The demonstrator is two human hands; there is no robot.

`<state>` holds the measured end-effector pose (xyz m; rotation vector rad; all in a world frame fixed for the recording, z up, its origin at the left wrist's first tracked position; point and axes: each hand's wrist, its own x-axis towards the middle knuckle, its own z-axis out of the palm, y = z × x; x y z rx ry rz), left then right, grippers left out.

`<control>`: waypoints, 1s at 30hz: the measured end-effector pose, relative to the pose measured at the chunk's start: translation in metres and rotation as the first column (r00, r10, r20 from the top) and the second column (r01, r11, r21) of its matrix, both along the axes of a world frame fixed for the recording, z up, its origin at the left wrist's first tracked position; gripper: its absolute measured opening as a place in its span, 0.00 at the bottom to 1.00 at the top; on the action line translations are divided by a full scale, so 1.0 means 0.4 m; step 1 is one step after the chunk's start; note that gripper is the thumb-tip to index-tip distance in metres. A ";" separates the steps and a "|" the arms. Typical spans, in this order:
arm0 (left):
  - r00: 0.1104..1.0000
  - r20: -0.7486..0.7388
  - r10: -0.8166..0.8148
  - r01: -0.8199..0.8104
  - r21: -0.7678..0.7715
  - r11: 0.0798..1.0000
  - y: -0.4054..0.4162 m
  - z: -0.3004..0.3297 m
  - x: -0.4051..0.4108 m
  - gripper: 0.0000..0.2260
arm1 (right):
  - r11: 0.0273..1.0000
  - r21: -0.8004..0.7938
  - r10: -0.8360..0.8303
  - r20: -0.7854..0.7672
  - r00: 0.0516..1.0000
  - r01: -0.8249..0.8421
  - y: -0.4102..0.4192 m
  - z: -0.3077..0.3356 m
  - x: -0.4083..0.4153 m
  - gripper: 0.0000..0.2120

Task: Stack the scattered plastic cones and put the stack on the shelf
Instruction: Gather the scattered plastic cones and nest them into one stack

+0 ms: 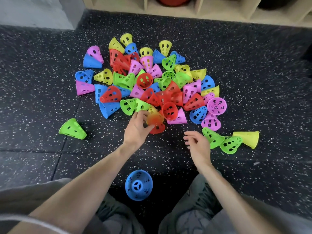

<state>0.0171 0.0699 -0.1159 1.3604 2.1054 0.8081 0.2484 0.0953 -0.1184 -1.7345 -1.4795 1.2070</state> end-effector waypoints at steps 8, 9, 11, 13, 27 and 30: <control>0.999 0.053 -0.010 0.009 0.011 1.000 -0.014 0.006 -0.004 0.07 | 0.997 -0.069 0.018 -0.036 0.999 -0.020 -0.009 0.018 -0.003 0.15; 0.998 0.054 -0.013 0.013 0.008 1.000 -0.019 0.008 -0.003 0.07 | 0.996 -0.075 0.035 -0.054 0.998 -0.039 -0.010 0.028 -0.006 0.15; 0.997 0.068 -0.021 0.020 0.004 1.000 -0.030 0.012 0.002 0.08 | 0.991 -0.085 0.097 -0.093 0.991 -0.105 -0.015 0.043 -0.017 0.14; 0.996 0.079 -0.033 0.032 0.010 0.999 -0.042 0.019 0.012 0.08 | 0.978 -0.105 0.165 -0.145 0.976 -0.181 -0.023 0.056 -0.036 0.14; 0.989 0.051 -0.139 0.129 0.168 0.977 -0.122 0.103 0.037 0.07 | 0.977 -0.144 0.072 -0.471 0.879 -0.157 -0.049 0.130 -0.178 0.07; 0.988 -0.043 -0.150 0.155 0.191 0.969 -0.144 0.105 0.012 0.12 | 0.971 -0.105 0.146 -0.453 0.879 -0.215 -0.049 0.138 -0.193 0.07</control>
